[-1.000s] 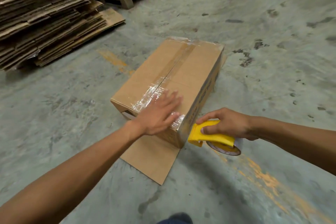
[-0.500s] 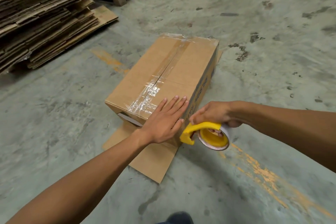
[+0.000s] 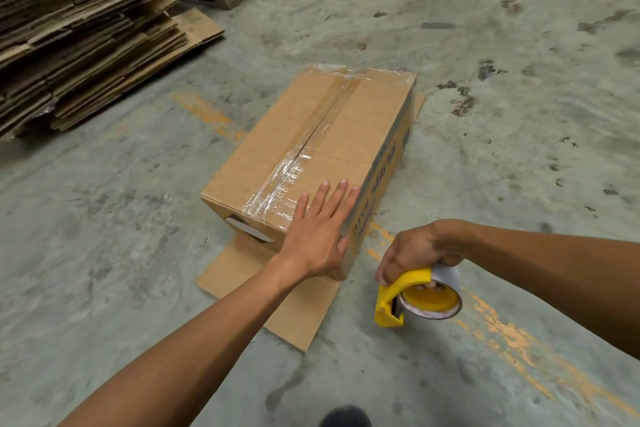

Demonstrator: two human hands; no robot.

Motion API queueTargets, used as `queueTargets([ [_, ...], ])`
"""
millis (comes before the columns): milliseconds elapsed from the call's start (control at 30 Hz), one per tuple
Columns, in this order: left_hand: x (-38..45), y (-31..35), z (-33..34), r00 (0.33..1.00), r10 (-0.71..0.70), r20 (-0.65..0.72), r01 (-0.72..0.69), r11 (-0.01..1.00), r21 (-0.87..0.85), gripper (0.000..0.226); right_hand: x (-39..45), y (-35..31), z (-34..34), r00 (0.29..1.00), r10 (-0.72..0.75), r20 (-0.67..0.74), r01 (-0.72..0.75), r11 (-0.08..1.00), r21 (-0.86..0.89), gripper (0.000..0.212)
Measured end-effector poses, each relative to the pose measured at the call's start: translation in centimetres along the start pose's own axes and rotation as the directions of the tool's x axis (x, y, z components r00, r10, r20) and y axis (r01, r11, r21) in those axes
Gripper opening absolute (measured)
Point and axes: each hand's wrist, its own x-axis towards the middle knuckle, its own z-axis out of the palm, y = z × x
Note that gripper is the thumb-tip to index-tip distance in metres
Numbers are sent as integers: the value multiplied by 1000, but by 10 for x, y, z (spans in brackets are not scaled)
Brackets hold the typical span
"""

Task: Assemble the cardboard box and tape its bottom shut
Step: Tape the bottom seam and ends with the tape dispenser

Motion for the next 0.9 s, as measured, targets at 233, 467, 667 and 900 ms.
queueTargets([
  [233, -63, -92, 2, 1000, -20, 8, 20, 1000, 22, 84, 2, -22, 35, 983, -185, -18, 183, 979, -90, 33],
  [467, -150, -191, 11, 994, -111, 2, 111, 994, -17, 69, 20, -69, 100, 923, -371, 103, 341, 663, -667, 65],
  [667, -162, -208, 14, 990, -139, -12, 139, 990, -6, 68, 44, -72, 133, 841, -448, 303, 401, 142, -905, 87],
  [900, -159, -200, 26, 958, -231, -169, 215, 971, -109, 57, 67, -60, 126, 790, -514, 335, 332, -101, -938, 68],
])
